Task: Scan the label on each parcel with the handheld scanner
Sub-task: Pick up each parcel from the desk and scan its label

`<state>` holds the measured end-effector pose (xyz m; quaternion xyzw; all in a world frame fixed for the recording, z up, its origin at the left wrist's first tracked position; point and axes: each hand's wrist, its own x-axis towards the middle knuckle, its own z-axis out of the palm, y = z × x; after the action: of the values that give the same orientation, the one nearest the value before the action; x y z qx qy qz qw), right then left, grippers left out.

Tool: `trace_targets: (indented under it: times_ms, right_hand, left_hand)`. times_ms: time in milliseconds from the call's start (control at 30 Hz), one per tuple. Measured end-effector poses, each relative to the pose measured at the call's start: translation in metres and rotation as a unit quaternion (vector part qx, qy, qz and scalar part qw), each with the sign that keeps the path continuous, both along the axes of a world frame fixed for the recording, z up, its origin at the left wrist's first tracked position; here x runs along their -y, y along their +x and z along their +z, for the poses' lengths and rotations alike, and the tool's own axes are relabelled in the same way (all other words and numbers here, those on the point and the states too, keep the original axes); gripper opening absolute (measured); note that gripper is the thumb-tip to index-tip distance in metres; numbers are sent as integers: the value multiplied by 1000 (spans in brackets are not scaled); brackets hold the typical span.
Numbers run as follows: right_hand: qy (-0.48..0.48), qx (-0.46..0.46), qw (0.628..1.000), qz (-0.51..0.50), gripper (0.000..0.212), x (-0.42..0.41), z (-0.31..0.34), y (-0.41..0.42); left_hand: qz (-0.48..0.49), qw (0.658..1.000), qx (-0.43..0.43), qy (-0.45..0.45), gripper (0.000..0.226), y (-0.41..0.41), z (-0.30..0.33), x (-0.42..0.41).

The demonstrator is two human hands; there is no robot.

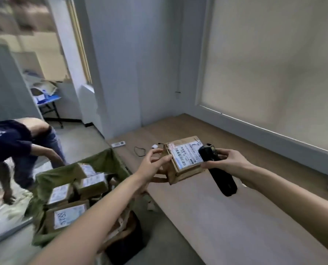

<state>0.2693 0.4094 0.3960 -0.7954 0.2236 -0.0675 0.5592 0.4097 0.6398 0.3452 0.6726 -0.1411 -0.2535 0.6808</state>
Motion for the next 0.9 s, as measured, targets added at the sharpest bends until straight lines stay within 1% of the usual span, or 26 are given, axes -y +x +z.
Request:
trace_targets:
  times_ms: [100,200,267,333,433,533,600,667,700,900]
  right_hand:
    - [9,-4,998,67,60,-64,-15,75]
    - [15,-4,993,119,75,-119,-32,139]
    - [19,-17,987,161,80,-155,-44,183]
    - [22,-30,980,195,81,-185,-57,220]
    - [17,-50,972,230,84,-220,-81,273]
    - [12,-72,963,258,90,-240,-109,330]
    - [2,-80,961,264,93,-245,-128,370]
    - [-4,-90,960,265,90,-246,-144,408]
    - [-5,-96,960,262,88,-244,-152,426]
    - [-25,-140,956,257,55,-231,-196,509]
  left_hand:
    - [88,996,1,16,45,44,-15,-77]
    - [163,986,5,36,39,79,-30,-139]
    - [210,977,10,49,44,102,-43,-180]
    - [249,967,-4,56,51,125,-58,-212]
    - [284,955,-22,76,40,165,-86,-248]
    - [313,944,-24,98,48,208,-109,-266]
    - [318,941,-40,108,43,238,-122,-267]
    - [320,939,-70,108,40,271,-133,-266]
    - [315,939,-83,108,44,289,-141,-265]
    - [306,938,-108,125,55,382,-176,-240]
